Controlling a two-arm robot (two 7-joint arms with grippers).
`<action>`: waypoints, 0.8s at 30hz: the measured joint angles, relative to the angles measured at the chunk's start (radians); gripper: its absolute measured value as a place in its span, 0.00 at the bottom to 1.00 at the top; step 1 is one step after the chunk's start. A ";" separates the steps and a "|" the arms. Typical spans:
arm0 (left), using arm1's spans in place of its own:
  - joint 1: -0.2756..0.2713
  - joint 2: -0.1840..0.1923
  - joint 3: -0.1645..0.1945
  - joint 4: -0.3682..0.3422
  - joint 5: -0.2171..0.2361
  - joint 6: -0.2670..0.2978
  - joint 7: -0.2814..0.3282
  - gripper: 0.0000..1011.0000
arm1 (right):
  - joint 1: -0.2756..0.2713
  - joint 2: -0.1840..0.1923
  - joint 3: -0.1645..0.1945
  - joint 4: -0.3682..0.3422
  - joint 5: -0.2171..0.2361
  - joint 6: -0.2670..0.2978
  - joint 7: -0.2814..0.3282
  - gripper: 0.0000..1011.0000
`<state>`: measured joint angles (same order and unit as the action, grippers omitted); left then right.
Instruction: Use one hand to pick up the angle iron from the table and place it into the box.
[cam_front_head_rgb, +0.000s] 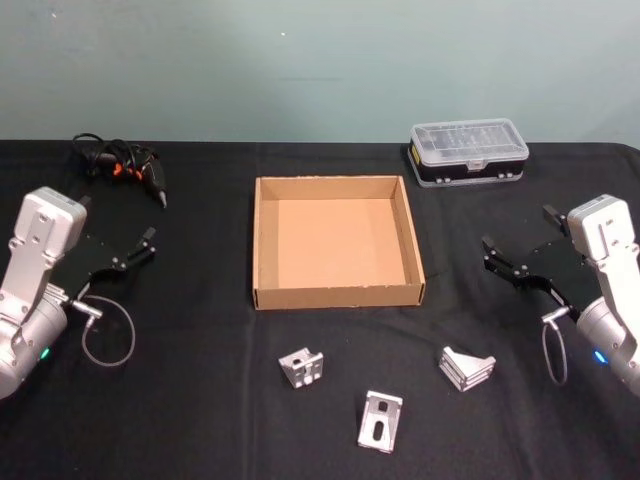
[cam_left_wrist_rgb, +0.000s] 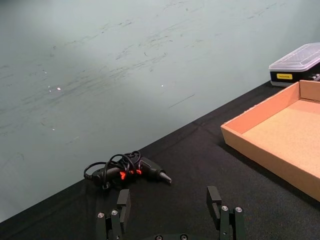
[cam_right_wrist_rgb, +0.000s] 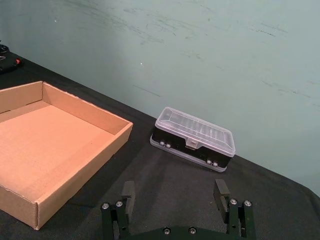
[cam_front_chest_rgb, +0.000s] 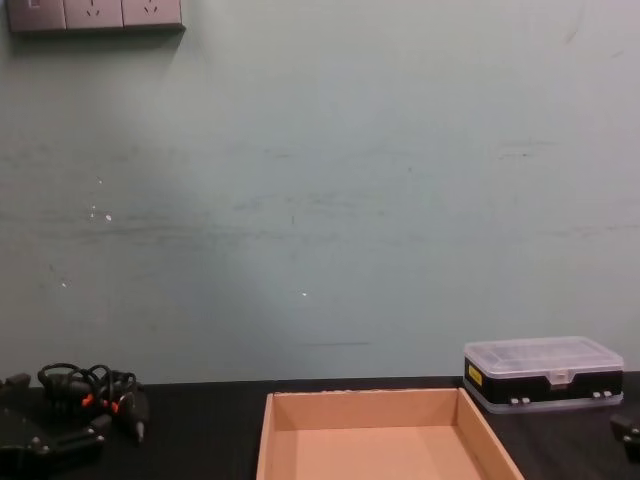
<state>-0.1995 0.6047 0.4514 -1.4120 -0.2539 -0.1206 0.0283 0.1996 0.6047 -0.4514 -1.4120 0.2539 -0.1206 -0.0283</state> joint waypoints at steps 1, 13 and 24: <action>0.000 0.000 0.000 0.000 0.000 0.000 0.000 0.99 | 0.000 0.000 0.000 0.000 0.000 0.000 0.000 0.99; 0.000 0.000 0.000 0.000 0.000 0.000 0.000 0.99 | -0.031 0.049 0.034 -0.059 0.003 -0.017 0.100 0.99; 0.000 0.000 0.000 0.000 0.000 0.000 0.000 0.99 | -0.046 0.164 0.070 -0.176 0.041 0.064 0.262 0.99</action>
<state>-0.1995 0.6047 0.4514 -1.4120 -0.2539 -0.1205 0.0283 0.1539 0.7689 -0.3809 -1.5876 0.2953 -0.0569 0.2342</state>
